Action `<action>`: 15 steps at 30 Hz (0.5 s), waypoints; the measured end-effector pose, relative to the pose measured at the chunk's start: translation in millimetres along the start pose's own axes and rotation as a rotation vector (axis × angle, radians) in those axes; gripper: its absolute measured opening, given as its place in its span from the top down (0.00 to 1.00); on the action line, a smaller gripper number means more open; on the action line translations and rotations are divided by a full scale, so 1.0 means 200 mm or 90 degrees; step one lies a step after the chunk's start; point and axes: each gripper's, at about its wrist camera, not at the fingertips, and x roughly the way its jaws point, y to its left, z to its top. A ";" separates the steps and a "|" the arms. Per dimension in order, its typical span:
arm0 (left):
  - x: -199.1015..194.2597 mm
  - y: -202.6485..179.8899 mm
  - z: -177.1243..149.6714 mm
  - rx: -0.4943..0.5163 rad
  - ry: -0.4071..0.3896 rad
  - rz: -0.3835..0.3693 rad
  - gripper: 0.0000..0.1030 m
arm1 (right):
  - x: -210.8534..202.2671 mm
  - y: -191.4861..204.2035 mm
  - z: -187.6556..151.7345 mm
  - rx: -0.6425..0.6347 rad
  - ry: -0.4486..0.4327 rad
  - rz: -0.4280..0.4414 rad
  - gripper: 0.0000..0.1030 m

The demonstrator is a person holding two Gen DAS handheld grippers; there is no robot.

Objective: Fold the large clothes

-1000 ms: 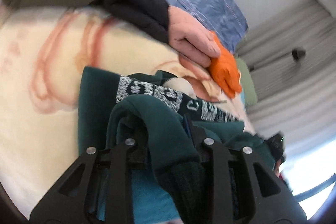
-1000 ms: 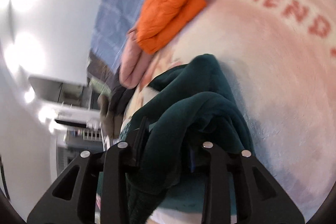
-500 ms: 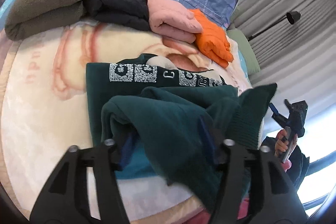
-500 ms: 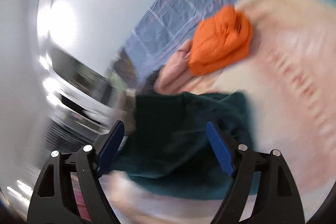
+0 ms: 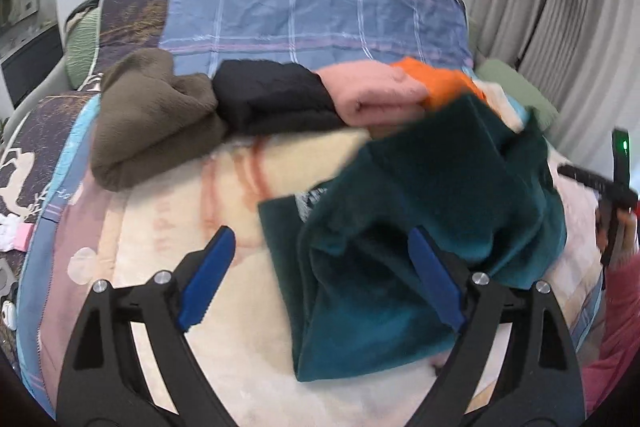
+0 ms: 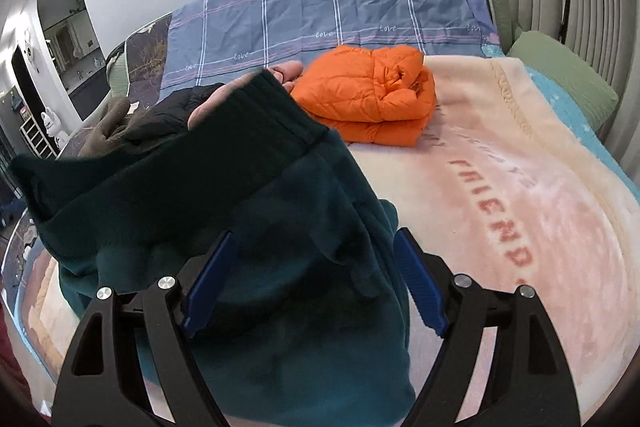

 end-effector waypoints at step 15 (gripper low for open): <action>0.53 0.05 0.19 -0.027 0.029 -0.050 0.13 | 0.18 -0.09 0.15 0.014 0.013 0.039 0.21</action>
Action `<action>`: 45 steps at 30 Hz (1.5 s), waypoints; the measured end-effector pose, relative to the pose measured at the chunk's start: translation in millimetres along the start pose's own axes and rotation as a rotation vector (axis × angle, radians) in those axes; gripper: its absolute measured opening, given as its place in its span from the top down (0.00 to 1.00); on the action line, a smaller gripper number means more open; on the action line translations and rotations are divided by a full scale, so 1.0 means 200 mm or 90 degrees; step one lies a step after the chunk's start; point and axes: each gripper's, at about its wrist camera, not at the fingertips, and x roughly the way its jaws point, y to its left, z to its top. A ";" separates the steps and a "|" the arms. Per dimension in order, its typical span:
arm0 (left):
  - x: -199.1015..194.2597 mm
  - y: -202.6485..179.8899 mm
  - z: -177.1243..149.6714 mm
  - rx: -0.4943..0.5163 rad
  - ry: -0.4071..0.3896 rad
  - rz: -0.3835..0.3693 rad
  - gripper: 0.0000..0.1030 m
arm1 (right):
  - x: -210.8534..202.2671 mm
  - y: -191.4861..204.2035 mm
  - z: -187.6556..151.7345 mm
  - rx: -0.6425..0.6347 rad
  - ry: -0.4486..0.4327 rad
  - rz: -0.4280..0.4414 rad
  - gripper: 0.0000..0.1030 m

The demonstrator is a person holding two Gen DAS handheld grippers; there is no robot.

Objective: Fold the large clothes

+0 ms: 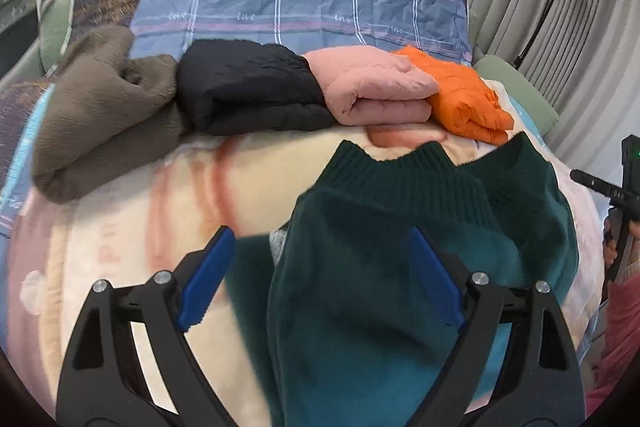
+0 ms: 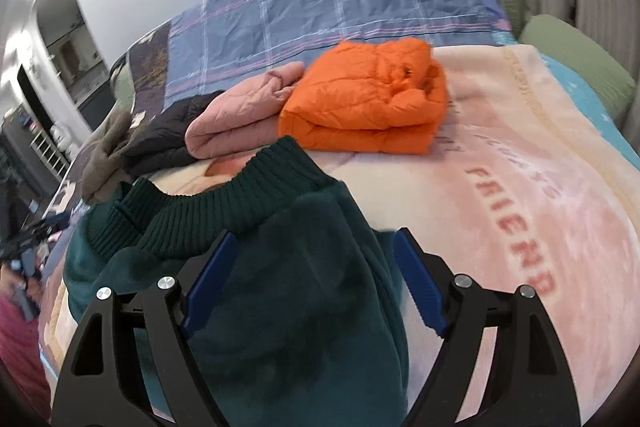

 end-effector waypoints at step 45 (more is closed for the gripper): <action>0.27 0.01 0.14 -0.069 -0.043 -0.128 0.94 | 0.21 -0.14 0.12 0.070 0.003 0.015 0.85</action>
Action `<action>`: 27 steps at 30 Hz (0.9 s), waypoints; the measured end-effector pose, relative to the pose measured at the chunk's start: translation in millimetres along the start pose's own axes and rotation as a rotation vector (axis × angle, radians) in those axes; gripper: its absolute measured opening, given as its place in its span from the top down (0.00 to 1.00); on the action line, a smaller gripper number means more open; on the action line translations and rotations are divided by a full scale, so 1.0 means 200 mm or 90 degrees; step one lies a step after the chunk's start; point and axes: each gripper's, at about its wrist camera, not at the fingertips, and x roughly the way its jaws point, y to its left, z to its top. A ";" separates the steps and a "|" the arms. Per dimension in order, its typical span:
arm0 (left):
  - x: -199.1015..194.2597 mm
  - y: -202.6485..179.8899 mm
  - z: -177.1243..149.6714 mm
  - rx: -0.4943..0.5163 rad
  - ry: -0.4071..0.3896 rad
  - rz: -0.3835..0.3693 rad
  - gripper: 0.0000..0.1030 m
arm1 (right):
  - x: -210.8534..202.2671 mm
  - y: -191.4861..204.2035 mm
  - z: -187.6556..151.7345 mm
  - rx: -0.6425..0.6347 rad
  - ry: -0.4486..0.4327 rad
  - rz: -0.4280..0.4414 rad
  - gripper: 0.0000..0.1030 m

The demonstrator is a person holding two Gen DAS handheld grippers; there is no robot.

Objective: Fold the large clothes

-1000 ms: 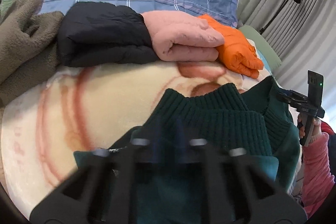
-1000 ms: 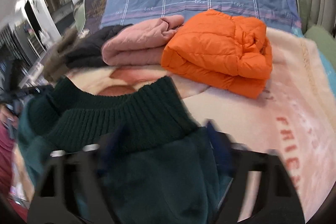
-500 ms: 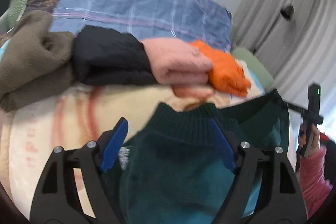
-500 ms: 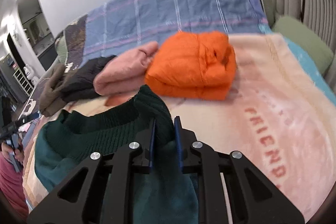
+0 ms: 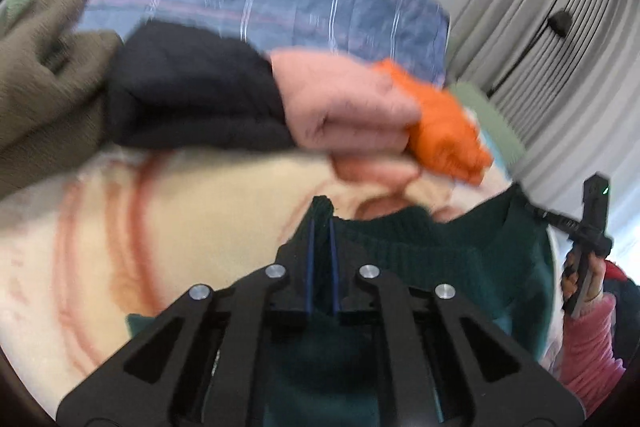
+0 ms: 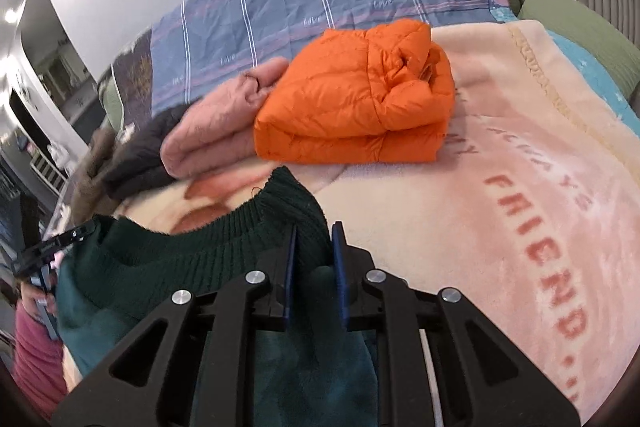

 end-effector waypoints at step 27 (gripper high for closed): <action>0.12 0.14 -0.04 -0.013 0.041 0.149 0.93 | 0.11 -0.05 0.11 -0.002 0.048 0.088 0.26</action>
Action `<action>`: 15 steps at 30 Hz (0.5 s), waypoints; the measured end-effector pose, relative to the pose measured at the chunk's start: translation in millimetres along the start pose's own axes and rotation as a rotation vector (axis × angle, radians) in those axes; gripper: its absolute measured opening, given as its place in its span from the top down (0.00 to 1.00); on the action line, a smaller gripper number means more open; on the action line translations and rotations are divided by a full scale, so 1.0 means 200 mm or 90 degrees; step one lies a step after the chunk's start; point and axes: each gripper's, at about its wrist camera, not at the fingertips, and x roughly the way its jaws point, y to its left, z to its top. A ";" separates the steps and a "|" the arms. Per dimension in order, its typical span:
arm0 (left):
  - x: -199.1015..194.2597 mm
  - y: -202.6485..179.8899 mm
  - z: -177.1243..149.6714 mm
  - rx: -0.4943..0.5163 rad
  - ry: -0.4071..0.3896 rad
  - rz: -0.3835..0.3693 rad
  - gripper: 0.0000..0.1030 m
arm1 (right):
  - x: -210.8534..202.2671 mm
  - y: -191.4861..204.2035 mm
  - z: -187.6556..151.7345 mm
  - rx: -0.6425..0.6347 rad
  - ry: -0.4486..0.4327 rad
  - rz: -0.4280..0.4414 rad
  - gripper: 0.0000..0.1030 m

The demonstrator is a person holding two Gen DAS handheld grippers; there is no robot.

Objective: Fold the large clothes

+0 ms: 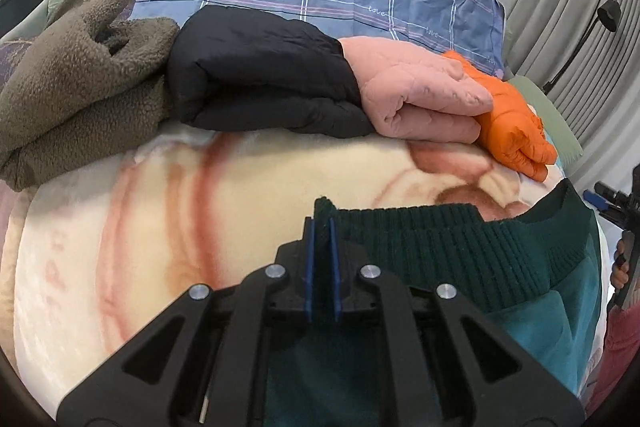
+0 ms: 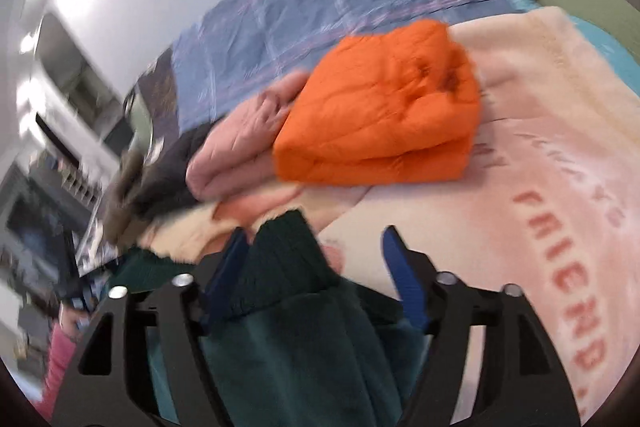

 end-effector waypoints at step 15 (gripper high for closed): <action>0.25 -0.10 -0.08 0.080 0.055 0.177 0.94 | 0.34 -0.01 -0.10 -0.013 0.077 -0.190 0.84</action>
